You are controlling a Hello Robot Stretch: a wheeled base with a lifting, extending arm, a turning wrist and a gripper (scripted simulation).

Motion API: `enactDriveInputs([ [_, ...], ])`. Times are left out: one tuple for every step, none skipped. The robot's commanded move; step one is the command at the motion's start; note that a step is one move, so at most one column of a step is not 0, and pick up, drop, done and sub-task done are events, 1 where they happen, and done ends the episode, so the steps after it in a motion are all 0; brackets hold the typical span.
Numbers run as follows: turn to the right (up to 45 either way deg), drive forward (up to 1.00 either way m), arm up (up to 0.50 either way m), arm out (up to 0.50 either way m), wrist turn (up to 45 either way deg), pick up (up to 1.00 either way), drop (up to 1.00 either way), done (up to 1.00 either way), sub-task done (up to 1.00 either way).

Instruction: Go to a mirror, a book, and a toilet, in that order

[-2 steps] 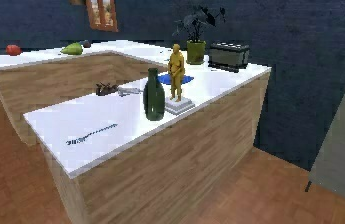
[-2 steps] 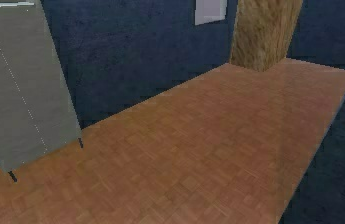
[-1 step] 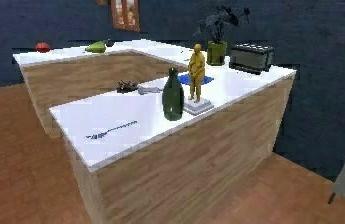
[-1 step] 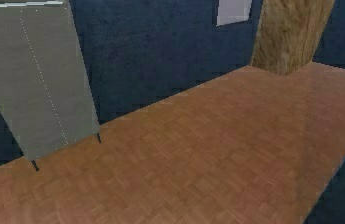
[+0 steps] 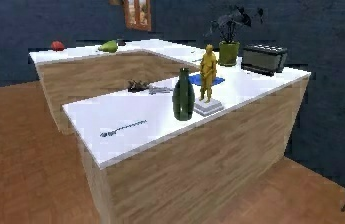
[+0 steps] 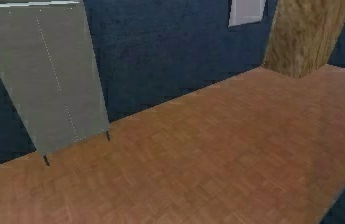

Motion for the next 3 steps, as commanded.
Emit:
enactDriveInputs([
  [0.0,0.05,0.00,0.00,0.0,0.00,0.00,0.00,0.00],
  [-45.0,0.00,0.00,0.00,0.0,0.00,0.00,0.00,0.00],
  [-9.0,0.00,0.00,0.00,0.0,0.00,0.00,0.00,0.00],
])
